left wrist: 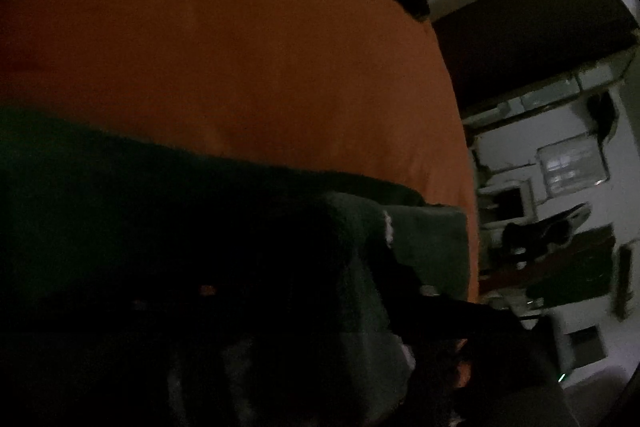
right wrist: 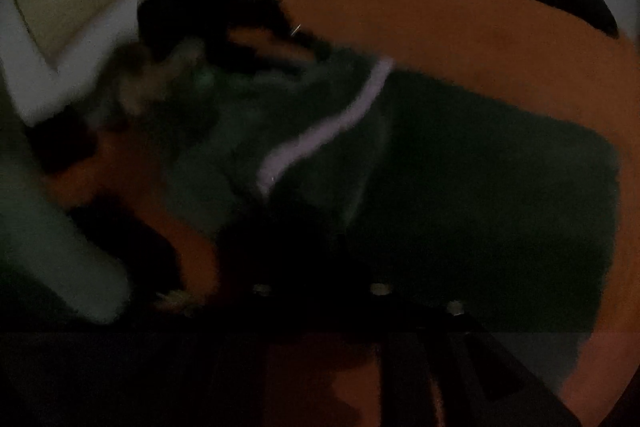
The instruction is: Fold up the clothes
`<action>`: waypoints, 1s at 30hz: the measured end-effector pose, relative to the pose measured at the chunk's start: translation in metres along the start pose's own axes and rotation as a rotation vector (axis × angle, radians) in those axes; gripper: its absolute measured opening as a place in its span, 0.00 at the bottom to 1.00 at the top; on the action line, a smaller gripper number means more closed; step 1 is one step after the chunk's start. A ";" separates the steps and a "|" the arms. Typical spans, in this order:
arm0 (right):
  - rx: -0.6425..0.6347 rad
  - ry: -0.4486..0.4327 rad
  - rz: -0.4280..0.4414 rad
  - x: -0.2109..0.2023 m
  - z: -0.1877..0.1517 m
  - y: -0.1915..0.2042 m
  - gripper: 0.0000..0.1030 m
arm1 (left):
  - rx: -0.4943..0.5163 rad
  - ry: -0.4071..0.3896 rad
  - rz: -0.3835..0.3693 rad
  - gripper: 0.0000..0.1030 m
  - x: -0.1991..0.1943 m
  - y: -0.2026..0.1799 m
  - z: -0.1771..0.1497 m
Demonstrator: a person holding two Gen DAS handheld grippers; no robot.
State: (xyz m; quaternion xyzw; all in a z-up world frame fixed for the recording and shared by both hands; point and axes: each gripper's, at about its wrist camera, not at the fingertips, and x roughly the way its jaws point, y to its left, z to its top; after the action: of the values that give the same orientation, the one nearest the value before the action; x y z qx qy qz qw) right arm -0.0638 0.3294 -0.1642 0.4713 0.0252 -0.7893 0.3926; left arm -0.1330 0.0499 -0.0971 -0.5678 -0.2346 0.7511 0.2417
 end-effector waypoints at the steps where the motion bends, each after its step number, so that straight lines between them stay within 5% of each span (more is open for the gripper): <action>1: 0.048 -0.046 0.033 -0.016 0.002 -0.008 0.54 | 0.019 -0.004 0.003 0.61 -0.008 -0.005 -0.003; 4: 0.242 -0.182 0.038 -0.055 0.009 -0.049 0.61 | 0.061 0.026 -0.021 0.61 -0.008 -0.024 -0.012; 6: 0.316 -0.232 -0.051 -0.064 0.012 -0.074 0.61 | 0.092 -0.008 -0.005 0.61 -0.004 -0.031 -0.023; 9: 0.368 -0.195 -0.219 -0.044 0.013 -0.108 0.42 | 0.167 0.027 0.028 0.61 0.023 -0.036 -0.047; 13: 0.399 -0.109 -0.364 -0.008 0.001 -0.141 0.30 | 0.167 0.101 0.060 0.61 0.039 -0.007 -0.064; 17: 0.437 -0.104 -0.359 -0.006 -0.006 -0.145 0.30 | 0.145 0.131 0.066 0.61 0.027 0.012 -0.064; 22: 0.405 -0.157 -0.283 -0.023 -0.003 -0.104 0.30 | 0.308 0.091 0.018 0.61 0.003 -0.016 -0.063; 26: 0.374 -0.118 -0.285 -0.002 -0.014 -0.092 0.30 | 0.416 0.156 0.159 0.61 0.025 -0.003 -0.075; 30: 0.367 -0.080 -0.334 0.013 -0.017 -0.090 0.26 | 0.219 0.156 0.093 0.62 -0.002 0.049 -0.069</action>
State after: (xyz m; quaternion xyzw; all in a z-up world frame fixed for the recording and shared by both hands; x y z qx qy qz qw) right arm -0.1130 0.3911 -0.2129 0.4923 -0.0566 -0.8527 0.1653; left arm -0.0710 0.0161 -0.1434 -0.6051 -0.1052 0.7362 0.2844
